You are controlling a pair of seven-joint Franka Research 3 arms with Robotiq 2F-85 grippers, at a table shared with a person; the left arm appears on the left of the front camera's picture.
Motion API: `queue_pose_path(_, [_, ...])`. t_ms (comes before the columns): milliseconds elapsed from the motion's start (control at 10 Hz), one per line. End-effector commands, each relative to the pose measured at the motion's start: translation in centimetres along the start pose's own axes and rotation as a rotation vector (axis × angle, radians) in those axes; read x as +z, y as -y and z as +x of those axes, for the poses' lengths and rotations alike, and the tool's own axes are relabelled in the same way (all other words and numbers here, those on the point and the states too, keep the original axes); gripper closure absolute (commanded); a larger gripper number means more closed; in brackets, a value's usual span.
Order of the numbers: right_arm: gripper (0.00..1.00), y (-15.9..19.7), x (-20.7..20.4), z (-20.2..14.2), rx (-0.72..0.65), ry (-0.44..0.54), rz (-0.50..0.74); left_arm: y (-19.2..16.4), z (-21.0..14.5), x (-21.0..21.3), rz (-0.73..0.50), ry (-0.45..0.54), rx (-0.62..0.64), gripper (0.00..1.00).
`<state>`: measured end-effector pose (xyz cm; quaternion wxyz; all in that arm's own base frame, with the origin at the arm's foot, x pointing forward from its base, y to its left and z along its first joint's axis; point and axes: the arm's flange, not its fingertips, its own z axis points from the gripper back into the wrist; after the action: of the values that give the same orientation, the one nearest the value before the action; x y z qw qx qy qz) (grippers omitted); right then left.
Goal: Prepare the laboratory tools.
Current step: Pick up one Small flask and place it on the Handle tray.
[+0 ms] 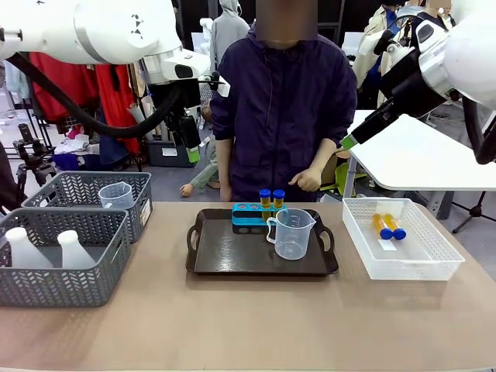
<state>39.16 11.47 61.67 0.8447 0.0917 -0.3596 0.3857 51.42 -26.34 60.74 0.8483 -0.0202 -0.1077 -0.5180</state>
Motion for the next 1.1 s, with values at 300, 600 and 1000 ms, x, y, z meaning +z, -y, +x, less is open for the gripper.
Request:
queue_pose_path(300, [0.0, 0.1, 0.0, 0.0, 0.002, 0.007, 0.011, 0.3, -3.7, 2.0, -0.093, 0.016, 0.028, 0.0])
queue_pose_path(600, [0.0, 0.1, 0.0, 0.0, 0.002, 0.007, 0.011, -0.3, -10.4, 3.4, -0.056, -0.013, 0.34, 0.0])
queue_pose_path(1000, [0.0, 0.1, 0.0, 0.0, 0.002, 0.007, 0.011, -3.9, -19.3, 1.1, 0.05, -0.094, 0.633, 0.0])
